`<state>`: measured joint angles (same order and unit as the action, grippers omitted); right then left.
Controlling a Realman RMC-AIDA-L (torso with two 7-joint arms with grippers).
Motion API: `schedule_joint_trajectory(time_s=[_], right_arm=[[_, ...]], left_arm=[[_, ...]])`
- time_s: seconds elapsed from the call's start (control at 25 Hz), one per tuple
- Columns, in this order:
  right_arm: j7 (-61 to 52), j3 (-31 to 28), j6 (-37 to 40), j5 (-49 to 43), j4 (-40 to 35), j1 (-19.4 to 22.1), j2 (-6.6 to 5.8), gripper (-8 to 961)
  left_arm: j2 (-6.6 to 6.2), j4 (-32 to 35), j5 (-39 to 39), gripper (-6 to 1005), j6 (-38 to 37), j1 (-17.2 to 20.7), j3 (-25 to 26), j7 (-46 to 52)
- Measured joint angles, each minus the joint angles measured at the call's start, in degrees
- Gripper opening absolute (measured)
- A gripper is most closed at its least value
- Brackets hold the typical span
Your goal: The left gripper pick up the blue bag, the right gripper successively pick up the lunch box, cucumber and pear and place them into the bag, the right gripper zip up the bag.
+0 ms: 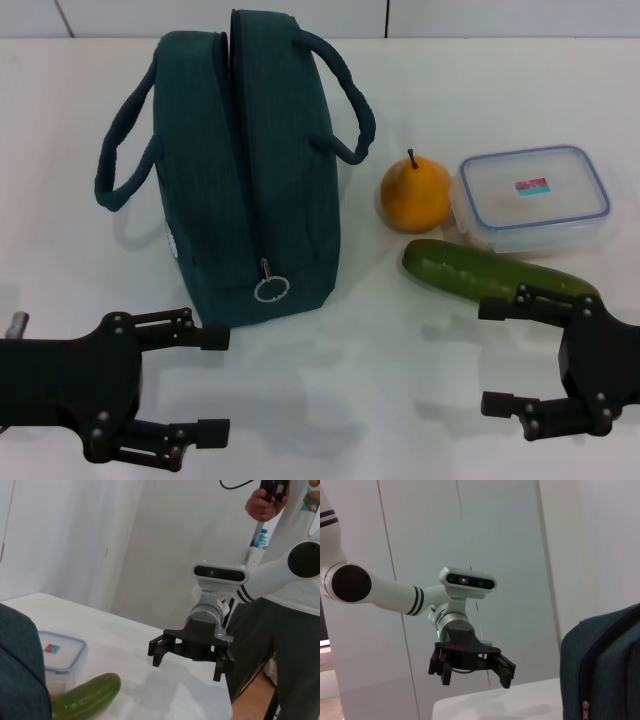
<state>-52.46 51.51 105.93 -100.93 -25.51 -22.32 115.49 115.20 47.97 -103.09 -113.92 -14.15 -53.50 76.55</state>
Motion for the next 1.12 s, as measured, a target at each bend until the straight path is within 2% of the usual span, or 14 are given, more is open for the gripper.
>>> schedule_joint_trajectory(time_s=[0.44,0.52,0.6,0.64,0.68,0.76,0.84,0.88,1.0,1.12], right_arm=[[0.00,0.35,0.00,-0.02,0.03,-0.01,0.00,884],[0.00,0.26,0.02,-0.01,0.03,-0.01,0.00,884],[-0.07,0.10,-0.02,0.01,0.03,-0.01,0.00,883],[-0.13,0.04,-0.08,0.01,0.02,-0.01,-0.01,883],[-0.19,-0.04,-0.30,0.03,0.02,-0.01,0.00,883],[-0.22,-0.14,-0.44,0.04,0.03,0.00,0.00,882],[-0.20,-0.17,-0.48,0.38,0.10,0.02,0.00,882],[-0.15,-0.17,-0.48,0.90,0.15,0.15,0.00,882],[0.12,-0.15,-0.49,2.53,0.57,0.57,0.00,881],[1.00,-0.17,-0.59,3.38,1.71,0.69,0.00,881]], left_arm=[[0.03,-0.11,0.00,888,0.02,0.41,0.40,0.01],[-0.02,-0.09,0.63,887,0.01,0.03,2.92,0.45],[0.02,-0.07,1.74,887,0.05,-0.80,7.96,1.26],[0.40,-0.08,2.60,887,0.70,-2.41,14.95,3.03],[0.40,-0.08,2.60,887,0.70,-2.41,14.95,3.03],[0.69,0.04,2.86,887,3.60,-5.12,23.31,8.05],[0.50,0.27,2.64,886,6.95,-7.28,27.26,13.09],[0.02,0.45,2.27,886,9.70,-8.72,28.54,16.24],[-1.45,1.45,-0.66,886,16.80,-12.66,27.56,23.67],[-1.86,4.80,-6.94,885,19.48,-15.82,25.74,30.24]])
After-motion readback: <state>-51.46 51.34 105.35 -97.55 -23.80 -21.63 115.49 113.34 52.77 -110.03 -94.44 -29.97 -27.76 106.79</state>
